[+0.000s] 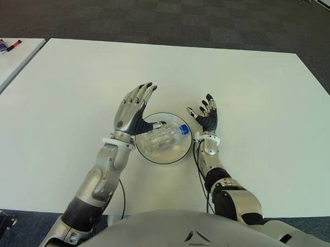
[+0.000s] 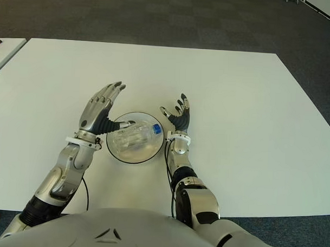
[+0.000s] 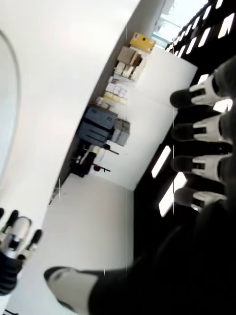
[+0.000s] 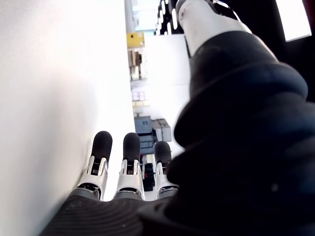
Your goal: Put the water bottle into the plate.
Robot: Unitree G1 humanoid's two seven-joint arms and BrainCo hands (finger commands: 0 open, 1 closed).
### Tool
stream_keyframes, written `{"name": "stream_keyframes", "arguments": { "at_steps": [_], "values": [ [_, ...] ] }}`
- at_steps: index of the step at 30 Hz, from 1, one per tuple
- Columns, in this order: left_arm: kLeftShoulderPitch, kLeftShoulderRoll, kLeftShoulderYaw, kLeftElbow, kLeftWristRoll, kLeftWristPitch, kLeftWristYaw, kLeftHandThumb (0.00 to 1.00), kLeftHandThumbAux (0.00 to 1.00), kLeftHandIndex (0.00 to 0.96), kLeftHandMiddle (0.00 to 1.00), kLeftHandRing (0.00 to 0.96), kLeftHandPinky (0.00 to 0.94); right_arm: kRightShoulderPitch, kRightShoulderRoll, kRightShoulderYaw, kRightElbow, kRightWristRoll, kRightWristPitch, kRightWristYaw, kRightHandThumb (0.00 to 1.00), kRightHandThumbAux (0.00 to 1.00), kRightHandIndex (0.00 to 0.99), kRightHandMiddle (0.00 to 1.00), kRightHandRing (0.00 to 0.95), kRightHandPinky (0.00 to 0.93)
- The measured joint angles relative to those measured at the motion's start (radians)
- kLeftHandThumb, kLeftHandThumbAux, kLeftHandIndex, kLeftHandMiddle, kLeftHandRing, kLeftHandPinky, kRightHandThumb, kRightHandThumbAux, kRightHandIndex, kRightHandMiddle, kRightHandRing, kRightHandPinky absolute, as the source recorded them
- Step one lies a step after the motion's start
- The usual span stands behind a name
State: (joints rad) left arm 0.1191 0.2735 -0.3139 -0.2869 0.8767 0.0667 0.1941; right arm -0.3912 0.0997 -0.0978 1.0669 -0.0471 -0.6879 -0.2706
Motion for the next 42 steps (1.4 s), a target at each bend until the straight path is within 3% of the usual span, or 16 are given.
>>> {"name": "stream_keyframes", "arguments": {
  "at_steps": [13, 20, 25, 36, 42],
  "values": [
    [0.024, -0.008, 0.131, -0.115, -0.122, 0.004, -0.051, 0.0, 0.698, 0.0, 0.0, 0.0, 0.0, -0.001, -0.001, 0.003, -0.001, -0.007, 0.008, -0.008, 0.0, 0.94, 0.103, 0.092, 0.108, 0.177],
    [0.023, 0.057, 0.256, -0.013, -0.203, -0.032, -0.055, 0.0, 0.675, 0.0, 0.0, 0.0, 0.0, -0.001, -0.002, 0.006, -0.001, -0.015, 0.01, -0.017, 0.0, 0.925, 0.1, 0.089, 0.105, 0.164],
    [0.023, 0.055, 0.278, 0.015, -0.221, -0.008, -0.055, 0.0, 0.655, 0.0, 0.0, 0.0, 0.0, 0.0, -0.002, 0.005, -0.003, -0.017, 0.011, -0.016, 0.0, 0.93, 0.101, 0.089, 0.102, 0.166],
    [0.007, 0.008, 0.296, 0.029, -0.323, 0.039, -0.102, 0.0, 0.59, 0.0, 0.0, 0.0, 0.0, 0.0, -0.005, 0.005, -0.003, -0.02, 0.016, -0.007, 0.0, 0.939, 0.102, 0.092, 0.107, 0.173],
    [-0.059, -0.052, 0.327, 0.145, -0.446, 0.079, -0.113, 0.0, 0.489, 0.0, 0.0, 0.0, 0.0, -0.001, -0.005, 0.004, -0.002, -0.02, 0.018, -0.006, 0.0, 0.943, 0.104, 0.095, 0.108, 0.176]
  ]
}}
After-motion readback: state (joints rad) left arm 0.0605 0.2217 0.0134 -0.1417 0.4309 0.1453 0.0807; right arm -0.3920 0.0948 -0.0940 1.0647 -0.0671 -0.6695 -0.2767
